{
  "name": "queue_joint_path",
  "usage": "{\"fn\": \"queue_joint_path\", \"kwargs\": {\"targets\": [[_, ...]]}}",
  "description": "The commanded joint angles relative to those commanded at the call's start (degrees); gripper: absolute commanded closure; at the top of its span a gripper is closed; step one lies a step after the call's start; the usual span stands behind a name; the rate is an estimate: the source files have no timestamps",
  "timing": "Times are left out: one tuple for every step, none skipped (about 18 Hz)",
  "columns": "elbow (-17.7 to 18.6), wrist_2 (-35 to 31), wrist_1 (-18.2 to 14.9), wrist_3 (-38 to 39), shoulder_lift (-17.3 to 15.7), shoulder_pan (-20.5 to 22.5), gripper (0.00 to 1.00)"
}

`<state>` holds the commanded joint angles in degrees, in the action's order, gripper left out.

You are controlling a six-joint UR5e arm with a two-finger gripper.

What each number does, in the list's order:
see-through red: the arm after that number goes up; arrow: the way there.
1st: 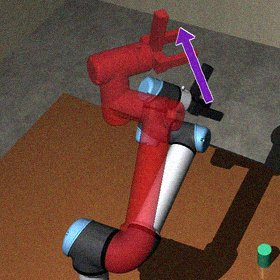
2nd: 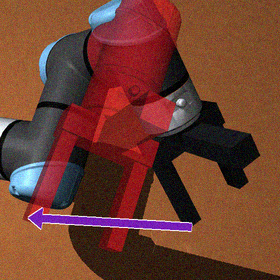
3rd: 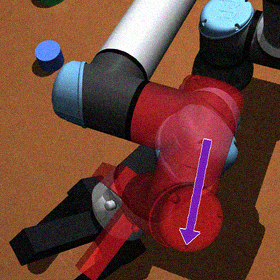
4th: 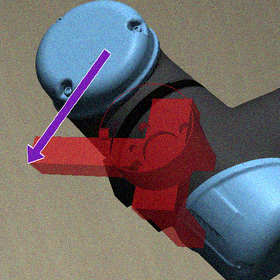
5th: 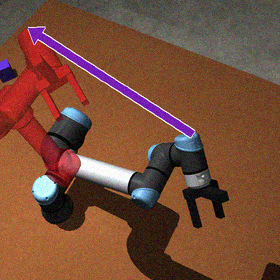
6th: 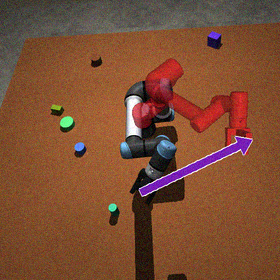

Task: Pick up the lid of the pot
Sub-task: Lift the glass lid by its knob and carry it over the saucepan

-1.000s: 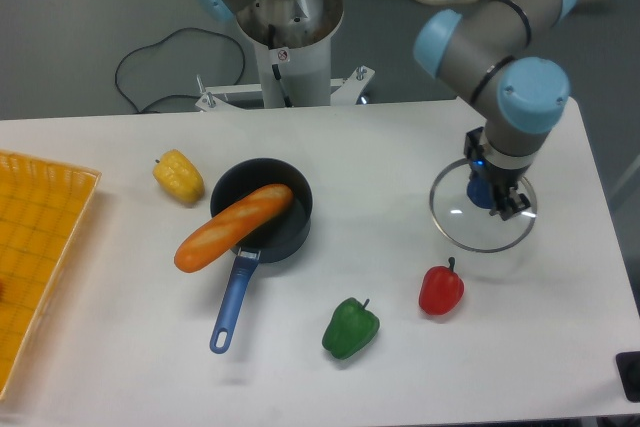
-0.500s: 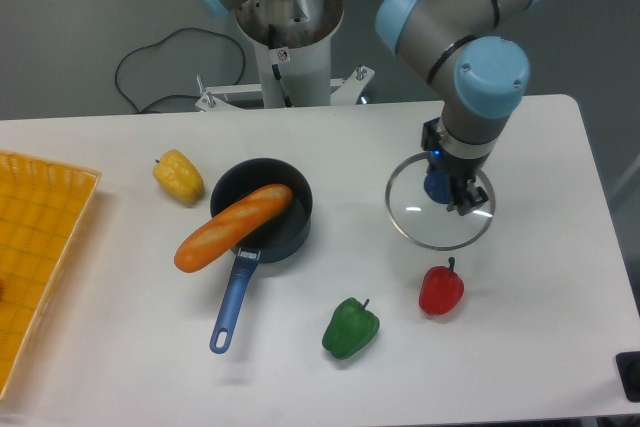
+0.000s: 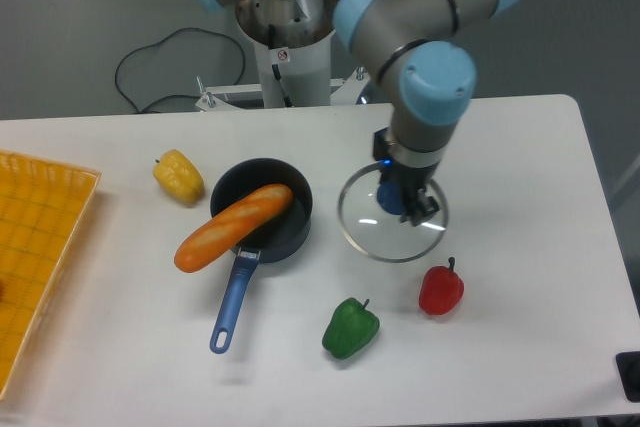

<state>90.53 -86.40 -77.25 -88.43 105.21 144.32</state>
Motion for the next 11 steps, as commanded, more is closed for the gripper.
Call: {"fn": "queue_joint_path", "kwargs": {"targets": [[0.0,0.5,-0.7,0.5,-0.3,-0.7,0.52],[0.0,0.7,-0.9,1.6,-0.5,-1.4,0.52],[0.0,0.6,-0.9,3.0,-0.4,-2.1,0.52],[0.0,0.7,-0.6,4.5,-0.3,-2.7,0.52],[0.0,0.7,-0.4,5.6,-0.2,-3.1,0.52],[-0.1,0.8,-0.4,6.1,-0.1,-3.2,0.52],[0.0,0.8,-0.4,6.1,-0.1,-3.3,0.52],[0.0,0.8,-0.5,6.1,-0.2,-3.2,0.52],[0.0,0.9,-0.6,6.1,-0.3,-3.0,0.52],[0.0,1.0,-0.6,6.1,-0.3,-2.9,0.52],[0.0,1.1,-0.7,6.1,-0.4,-2.8,0.52]]}}
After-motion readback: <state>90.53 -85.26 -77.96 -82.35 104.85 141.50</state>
